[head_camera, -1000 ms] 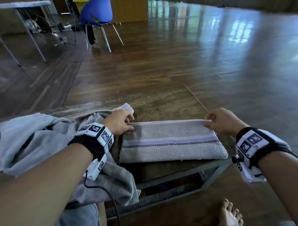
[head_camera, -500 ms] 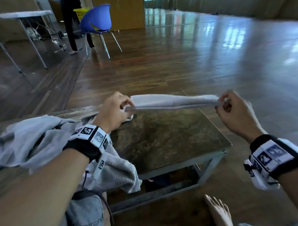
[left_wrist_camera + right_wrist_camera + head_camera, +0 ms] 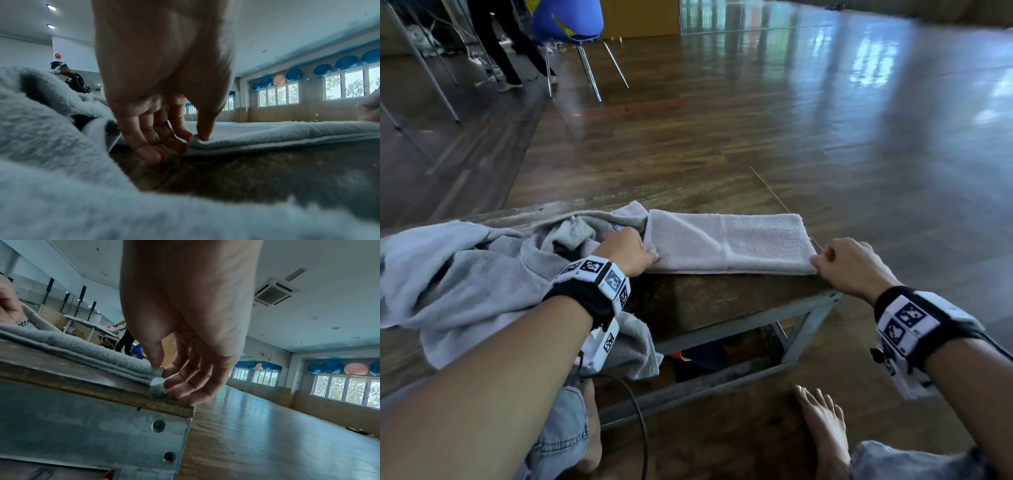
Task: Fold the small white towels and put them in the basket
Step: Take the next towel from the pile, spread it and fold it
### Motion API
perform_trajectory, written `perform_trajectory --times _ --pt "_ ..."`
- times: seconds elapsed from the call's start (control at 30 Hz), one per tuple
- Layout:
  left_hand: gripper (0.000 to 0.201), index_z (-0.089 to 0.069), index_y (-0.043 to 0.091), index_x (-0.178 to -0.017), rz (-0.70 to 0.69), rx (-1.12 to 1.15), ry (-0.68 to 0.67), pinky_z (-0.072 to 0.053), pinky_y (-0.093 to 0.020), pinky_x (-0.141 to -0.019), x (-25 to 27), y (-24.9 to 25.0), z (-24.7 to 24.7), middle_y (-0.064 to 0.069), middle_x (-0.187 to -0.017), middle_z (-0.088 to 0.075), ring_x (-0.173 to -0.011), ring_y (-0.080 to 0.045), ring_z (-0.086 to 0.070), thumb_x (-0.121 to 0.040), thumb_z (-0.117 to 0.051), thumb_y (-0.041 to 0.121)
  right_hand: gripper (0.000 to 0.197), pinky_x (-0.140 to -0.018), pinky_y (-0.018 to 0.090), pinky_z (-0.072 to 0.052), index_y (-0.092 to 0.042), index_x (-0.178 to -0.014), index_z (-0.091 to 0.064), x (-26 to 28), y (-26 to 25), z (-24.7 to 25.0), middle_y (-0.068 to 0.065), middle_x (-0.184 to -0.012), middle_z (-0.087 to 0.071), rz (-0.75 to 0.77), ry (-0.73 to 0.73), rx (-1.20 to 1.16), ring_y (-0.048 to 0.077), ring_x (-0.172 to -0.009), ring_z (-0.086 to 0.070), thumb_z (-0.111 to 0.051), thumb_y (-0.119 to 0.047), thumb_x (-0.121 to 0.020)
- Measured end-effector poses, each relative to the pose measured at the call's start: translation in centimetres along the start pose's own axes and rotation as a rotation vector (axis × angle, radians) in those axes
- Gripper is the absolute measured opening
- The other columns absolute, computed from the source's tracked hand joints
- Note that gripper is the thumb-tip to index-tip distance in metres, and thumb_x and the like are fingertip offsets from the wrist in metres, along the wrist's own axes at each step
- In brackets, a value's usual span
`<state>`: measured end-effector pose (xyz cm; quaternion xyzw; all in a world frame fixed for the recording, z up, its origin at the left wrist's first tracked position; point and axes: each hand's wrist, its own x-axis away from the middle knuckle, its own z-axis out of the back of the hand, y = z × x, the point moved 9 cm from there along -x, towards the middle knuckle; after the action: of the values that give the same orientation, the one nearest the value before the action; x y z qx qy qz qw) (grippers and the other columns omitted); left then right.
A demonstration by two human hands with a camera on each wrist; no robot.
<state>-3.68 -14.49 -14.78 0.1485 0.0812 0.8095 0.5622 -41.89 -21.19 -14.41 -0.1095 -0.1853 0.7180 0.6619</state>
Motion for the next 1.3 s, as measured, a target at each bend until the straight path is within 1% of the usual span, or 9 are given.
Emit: perform_trajectory --times 0.2,0.3,0.4,0.5,0.7,0.87,0.93,1.03,1.3 --pt "0.033 -0.056 0.003 -0.057 0.097 0.079 0.061 -0.044 -0.032 -0.052 -0.2 -0.5 2.5 -0.01 -0.052 -0.056 -0.048 -0.023 -0.053 -0.08 -0.073 0.019 0.025 -0.068 0.036 -0.056 -0.008 -0.062 -0.06 -0.4 -0.6 2.0 0.008 -0.073 -0.068 -0.057 0.06 -0.04 0.032 -0.071 -0.065 -0.057 -0.029 -0.074" --pt "0.021 -0.071 0.001 -0.077 0.069 0.003 0.042 -0.055 -0.04 -0.064 0.4 -0.2 2.1 -0.014 -0.075 -0.071 -0.067 -0.027 -0.068 -0.077 -0.075 0.021 0.017 -0.065 0.033 -0.045 -0.016 -0.078 -0.064 -0.2 -1.1 1.7 0.003 -0.09 -0.066 -0.031 0.091 0.07 0.027 -0.079 -0.063 -0.061 -0.033 -0.077" --pt "0.016 -0.065 0.014 -0.098 -0.208 0.009 0.154 -0.052 -0.041 -0.083 1.2 3.3 1.9 -0.005 -0.103 -0.063 -0.093 -0.025 -0.062 -0.084 -0.066 0.022 0.03 -0.08 0.04 -0.045 -0.022 -0.115 -0.057 0.4 -3.7 0.9 0.001 -0.122 -0.057 0.22 0.173 0.13 0.024 -0.112 -0.054 -0.057 -0.04 -0.091" --pt "0.027 -0.058 0.025 -0.12 -0.432 -0.083 0.017 -0.045 -0.041 -0.098 2.3 6.6 -1.0 0.001 -0.126 -0.054 -0.115 -0.02 -0.053 -0.095 -0.055 0.033 0.038 -0.107 0.045 -0.037 -0.031 -0.135 -0.052 1.5 -6.8 -2.5 -0.008 -0.143 -0.05 0.497 -0.066 0.141 0.017 -0.129 -0.045 -0.043 -0.047 -0.101" --pt "0.044 -0.058 0.022 -0.074 -0.433 -0.108 0.073 -0.048 -0.04 -0.078 3.5 8.9 -1.4 0.005 -0.082 -0.06 -0.079 -0.016 -0.057 -0.089 -0.041 0.059 0.035 -0.1 0.041 -0.035 -0.028 -0.083 -0.063 1.6 -8.6 -2.3 -0.013 -0.089 -0.054 0.487 0.045 0.26 0.018 -0.098 -0.056 -0.036 -0.043 -0.1" --pt "0.037 -0.05 0.02 -0.126 -0.546 -0.06 0.094 -0.043 -0.039 -0.093 4.6 12.3 -3.3 -0.004 -0.132 -0.047 -0.12 -0.023 -0.048 -0.099 -0.046 0.044 0.031 -0.101 0.042 -0.044 -0.025 -0.129 -0.053 3.0 -11.9 -4.0 -0.006 -0.135 -0.051 0.661 -0.001 0.083 0.02 -0.124 -0.049 -0.045 -0.029 -0.099" --pt "0.057 -0.031 0.017 -0.147 -0.464 -0.098 -0.017 -0.027 -0.046 -0.116 4.2 12.4 -5.7 -0.007 -0.158 -0.024 -0.148 -0.027 -0.021 -0.1 -0.042 0.047 0.043 -0.113 0.043 -0.035 -0.02 -0.144 -0.042 3.0 -12.6 -6.0 -0.002 -0.152 -0.041 0.676 -0.078 0.075 0.022 -0.139 -0.039 -0.045 -0.026 -0.101" --pt "0.076 0.002 0.014 -0.158 -0.378 -0.13 -0.201 0.005 -0.047 -0.123 3.9 11.5 -8.8 -0.002 -0.167 0.01 -0.153 -0.021 0.013 -0.101 -0.029 0.054 0.055 -0.124 0.036 -0.012 -0.026 -0.159 -0.025 2.4 -11.8 -8.5 -0.005 -0.167 -0.02 0.609 -0.182 0.076 0.015 -0.154 -0.014 -0.034 -0.042 -0.107" --pt "0.089 0.016 0.03 -0.156 -0.429 -0.15 -0.242 0.015 -0.042 -0.121 3.4 9.8 -9.1 0.012 -0.163 0.022 -0.15 -0.008 0.021 -0.09 -0.02 0.077 0.086 -0.123 0.036 0.007 -0.05 -0.157 0.001 1.3 -9.6 -9.6 -0.02 -0.167 0.011 0.571 -0.287 0.234 0.005 -0.153 0.016 -0.003 -0.087 -0.079"
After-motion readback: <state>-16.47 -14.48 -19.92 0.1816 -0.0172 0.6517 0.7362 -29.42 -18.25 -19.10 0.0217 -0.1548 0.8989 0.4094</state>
